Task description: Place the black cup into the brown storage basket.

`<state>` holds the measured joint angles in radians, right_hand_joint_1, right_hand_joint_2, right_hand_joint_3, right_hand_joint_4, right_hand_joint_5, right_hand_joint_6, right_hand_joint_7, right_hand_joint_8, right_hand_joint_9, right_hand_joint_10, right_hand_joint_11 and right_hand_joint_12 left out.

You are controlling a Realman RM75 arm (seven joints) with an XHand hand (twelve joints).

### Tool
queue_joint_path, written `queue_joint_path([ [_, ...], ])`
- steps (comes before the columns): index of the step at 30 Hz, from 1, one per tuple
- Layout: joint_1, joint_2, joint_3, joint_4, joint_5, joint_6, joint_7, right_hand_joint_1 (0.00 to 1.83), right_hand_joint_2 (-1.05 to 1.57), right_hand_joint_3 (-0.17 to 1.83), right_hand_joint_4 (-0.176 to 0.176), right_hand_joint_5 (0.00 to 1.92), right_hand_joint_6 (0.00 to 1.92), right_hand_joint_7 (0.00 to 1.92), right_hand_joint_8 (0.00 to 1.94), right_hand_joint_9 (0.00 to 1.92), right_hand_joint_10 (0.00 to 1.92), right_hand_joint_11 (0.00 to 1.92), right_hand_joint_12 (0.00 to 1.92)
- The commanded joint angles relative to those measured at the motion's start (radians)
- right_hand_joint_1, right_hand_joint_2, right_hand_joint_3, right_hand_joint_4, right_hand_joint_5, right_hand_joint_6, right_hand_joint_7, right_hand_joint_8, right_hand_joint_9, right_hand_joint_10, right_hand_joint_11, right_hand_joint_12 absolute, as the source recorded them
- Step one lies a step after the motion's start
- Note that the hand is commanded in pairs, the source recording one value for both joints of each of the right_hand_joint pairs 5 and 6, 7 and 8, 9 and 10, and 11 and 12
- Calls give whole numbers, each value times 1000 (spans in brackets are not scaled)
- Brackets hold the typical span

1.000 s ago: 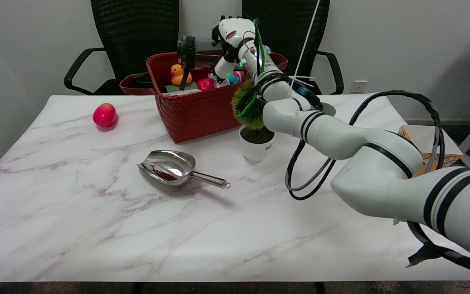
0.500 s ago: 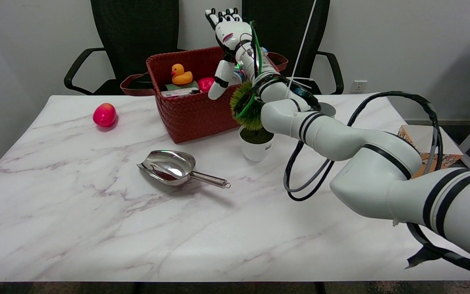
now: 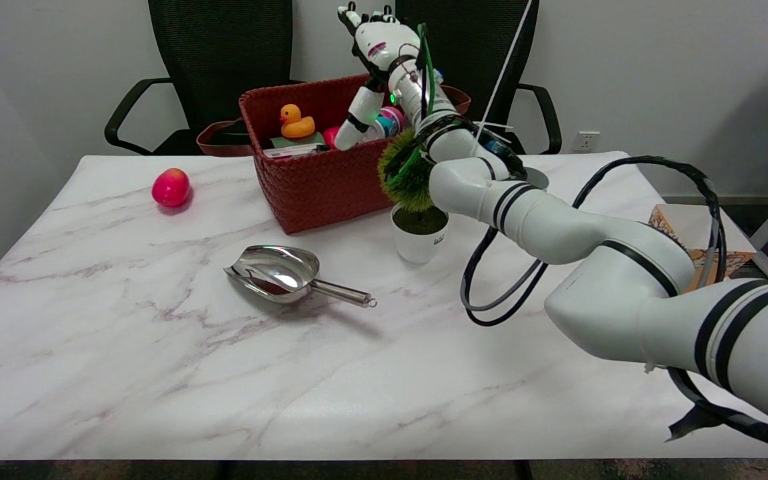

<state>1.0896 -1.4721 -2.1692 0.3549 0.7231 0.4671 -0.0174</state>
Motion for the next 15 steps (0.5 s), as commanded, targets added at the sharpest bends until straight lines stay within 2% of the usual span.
queue_joint_path([
  [1, -141, 127, 151, 368, 178, 22, -3, 1129, -311, 687, 0, 219, 219, 872, 872, 758, 758, 420, 420],
  [5, -209, 202, 178, 533, 245, 38, -13, 1158, -272, 775, 0, 227, 227, 908, 908, 812, 812, 470, 470],
  [10, -302, 261, 245, 706, 348, 46, -127, 1154, -204, 800, 0, 212, 212, 899, 899, 810, 810, 519, 519],
  [15, -405, 321, 317, 863, 411, 93, -162, 1147, -197, 812, 0, 210, 210, 889, 889, 805, 805, 511, 511],
])
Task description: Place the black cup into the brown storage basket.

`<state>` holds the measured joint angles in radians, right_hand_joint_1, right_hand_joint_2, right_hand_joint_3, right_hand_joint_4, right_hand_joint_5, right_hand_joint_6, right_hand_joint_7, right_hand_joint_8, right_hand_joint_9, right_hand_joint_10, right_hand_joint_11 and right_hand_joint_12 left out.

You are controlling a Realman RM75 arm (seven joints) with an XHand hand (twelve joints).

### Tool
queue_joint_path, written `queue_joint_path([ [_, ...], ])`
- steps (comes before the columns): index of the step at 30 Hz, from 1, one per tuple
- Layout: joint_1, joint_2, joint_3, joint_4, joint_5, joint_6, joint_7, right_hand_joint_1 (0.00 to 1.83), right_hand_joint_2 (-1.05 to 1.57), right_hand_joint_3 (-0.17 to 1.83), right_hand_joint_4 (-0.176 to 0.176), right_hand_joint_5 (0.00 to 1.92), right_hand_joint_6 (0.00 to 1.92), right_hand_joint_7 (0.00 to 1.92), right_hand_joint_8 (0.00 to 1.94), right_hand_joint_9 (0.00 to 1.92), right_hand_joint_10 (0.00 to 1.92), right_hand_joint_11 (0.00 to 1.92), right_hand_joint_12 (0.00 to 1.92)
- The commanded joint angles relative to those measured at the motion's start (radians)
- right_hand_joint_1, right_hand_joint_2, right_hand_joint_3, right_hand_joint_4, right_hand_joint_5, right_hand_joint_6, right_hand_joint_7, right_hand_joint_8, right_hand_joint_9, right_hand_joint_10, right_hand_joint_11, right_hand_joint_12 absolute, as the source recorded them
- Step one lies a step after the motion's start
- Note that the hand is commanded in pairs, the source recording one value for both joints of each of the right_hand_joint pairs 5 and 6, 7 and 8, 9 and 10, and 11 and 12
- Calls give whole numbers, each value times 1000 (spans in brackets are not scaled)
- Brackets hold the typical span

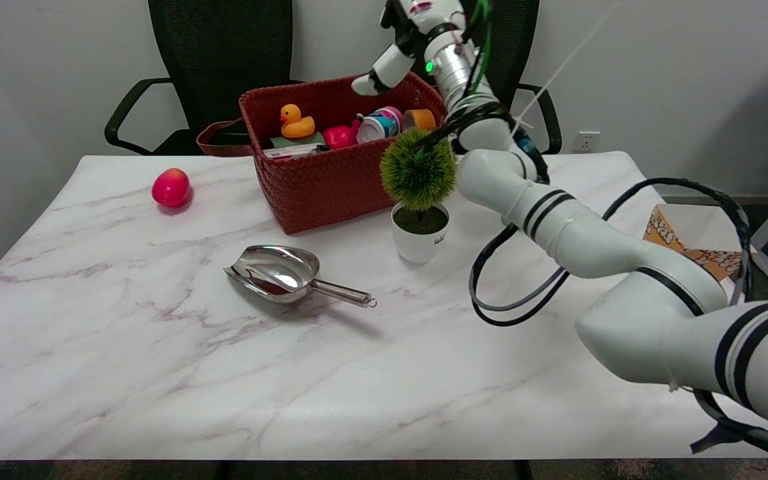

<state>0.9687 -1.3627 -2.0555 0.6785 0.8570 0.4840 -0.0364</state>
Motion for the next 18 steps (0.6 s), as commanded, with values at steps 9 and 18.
queue_joint_path([
  [9, -498, 270, 284, 756, 357, 206, -239, 1146, -104, 738, 0, 199, 199, 837, 837, 715, 715, 494, 494],
  [18, -715, 281, 350, 911, 363, 312, -335, 1155, -53, 763, 0, 187, 187, 786, 786, 667, 667, 469, 469],
])
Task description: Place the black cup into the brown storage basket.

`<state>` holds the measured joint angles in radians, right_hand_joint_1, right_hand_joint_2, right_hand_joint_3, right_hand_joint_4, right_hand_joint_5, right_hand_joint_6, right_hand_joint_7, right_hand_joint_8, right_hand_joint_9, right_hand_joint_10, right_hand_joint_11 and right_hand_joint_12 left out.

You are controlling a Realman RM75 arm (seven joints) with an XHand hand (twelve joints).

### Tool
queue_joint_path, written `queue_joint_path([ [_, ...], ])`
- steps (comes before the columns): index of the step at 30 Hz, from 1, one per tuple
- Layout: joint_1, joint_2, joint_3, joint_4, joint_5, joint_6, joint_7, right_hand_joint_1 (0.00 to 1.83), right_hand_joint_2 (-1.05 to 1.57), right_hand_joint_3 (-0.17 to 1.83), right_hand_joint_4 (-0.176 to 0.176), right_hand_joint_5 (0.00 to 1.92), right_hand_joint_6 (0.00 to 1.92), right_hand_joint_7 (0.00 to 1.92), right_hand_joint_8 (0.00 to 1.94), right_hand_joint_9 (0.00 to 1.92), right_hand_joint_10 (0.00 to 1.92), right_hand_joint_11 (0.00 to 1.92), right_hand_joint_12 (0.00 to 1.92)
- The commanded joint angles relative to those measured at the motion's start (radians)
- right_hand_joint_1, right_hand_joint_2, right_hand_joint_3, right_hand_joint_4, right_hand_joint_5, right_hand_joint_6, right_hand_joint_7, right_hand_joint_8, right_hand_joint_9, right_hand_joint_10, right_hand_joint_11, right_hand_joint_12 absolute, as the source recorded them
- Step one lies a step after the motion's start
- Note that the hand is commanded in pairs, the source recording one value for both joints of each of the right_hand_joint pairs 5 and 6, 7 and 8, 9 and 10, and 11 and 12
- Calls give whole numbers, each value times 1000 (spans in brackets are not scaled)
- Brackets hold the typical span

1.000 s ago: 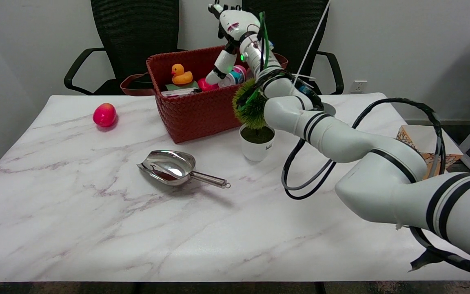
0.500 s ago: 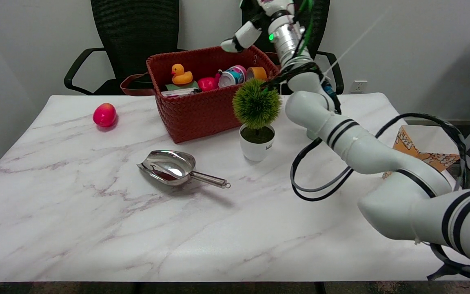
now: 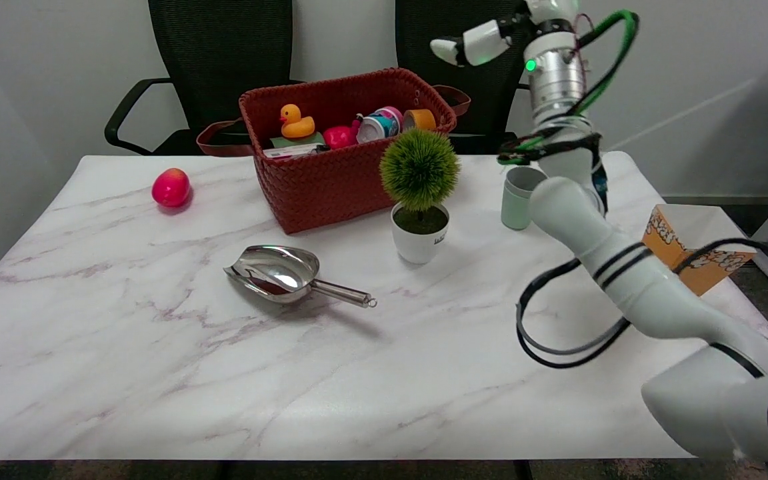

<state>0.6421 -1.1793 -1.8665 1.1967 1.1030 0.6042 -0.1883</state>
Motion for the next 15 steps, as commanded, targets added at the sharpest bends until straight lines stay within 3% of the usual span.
queue_joint_path([
  [1, -409, 97, 163, 407, 117, 206, -195, 1156, -47, 770, 0, 186, 186, 783, 783, 664, 664, 468, 468],
  [8, -562, 84, 165, 499, 111, 333, -289, 1158, -22, 790, 0, 184, 184, 778, 778, 661, 661, 466, 466],
  [15, -621, 78, 141, 544, 96, 400, -333, 1160, 6, 791, 0, 181, 181, 767, 767, 655, 655, 457, 457],
])
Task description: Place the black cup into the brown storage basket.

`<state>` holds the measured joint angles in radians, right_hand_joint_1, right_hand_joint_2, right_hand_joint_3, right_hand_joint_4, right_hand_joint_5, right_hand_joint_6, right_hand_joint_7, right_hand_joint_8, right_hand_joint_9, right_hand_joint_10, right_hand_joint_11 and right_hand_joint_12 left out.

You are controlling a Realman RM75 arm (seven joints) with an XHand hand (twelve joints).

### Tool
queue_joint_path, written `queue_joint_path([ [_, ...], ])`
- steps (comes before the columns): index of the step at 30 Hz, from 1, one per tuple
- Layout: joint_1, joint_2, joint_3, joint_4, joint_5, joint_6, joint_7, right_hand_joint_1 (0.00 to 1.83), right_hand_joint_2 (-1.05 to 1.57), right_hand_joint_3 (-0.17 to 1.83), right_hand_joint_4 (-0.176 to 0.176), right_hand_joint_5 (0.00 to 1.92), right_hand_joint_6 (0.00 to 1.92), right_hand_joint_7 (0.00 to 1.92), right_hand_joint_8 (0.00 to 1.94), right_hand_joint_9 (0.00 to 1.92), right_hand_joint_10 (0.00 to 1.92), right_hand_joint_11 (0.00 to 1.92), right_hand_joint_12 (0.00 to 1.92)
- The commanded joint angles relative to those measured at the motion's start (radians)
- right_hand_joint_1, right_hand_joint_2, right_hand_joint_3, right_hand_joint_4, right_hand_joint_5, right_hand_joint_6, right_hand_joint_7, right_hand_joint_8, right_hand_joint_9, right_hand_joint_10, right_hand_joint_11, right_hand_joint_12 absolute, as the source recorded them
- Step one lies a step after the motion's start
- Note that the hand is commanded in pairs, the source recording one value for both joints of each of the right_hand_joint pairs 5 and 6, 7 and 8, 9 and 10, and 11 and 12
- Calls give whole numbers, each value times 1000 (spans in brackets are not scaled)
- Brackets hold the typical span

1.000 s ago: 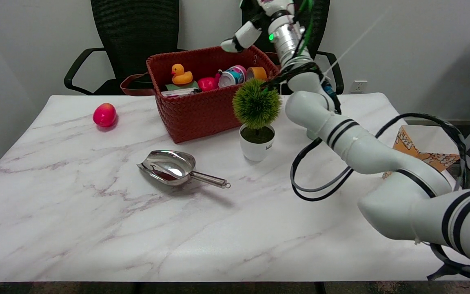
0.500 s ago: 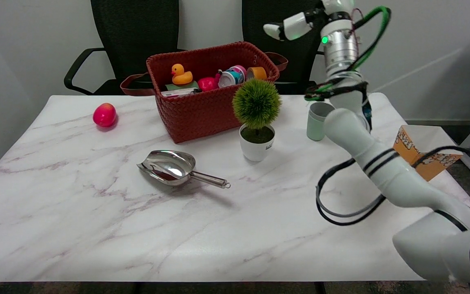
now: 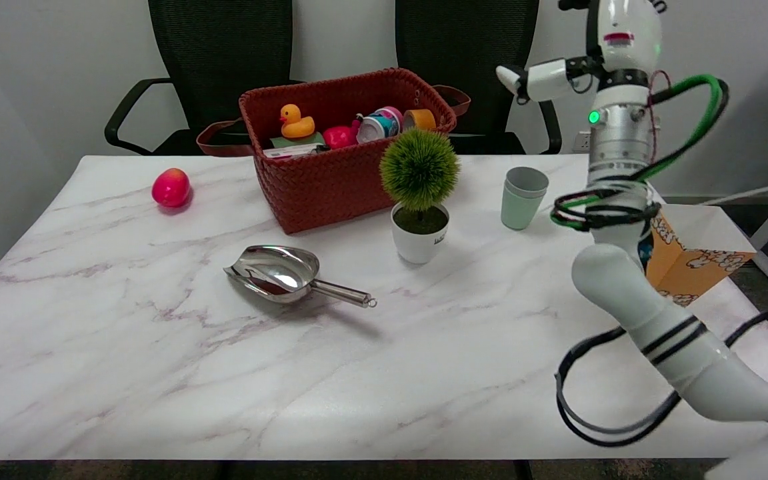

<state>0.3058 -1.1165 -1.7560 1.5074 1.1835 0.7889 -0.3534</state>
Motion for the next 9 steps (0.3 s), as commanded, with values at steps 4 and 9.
queue_joint_path([
  [4, -290, 16, -4, 236, 11, 256, -167, 1161, 18, 789, 0, 178, 178, 764, 764, 654, 654, 457, 457],
  [9, -290, 15, -27, 245, 5, 280, -168, 1163, 32, 797, 0, 177, 177, 764, 764, 656, 656, 457, 457],
])
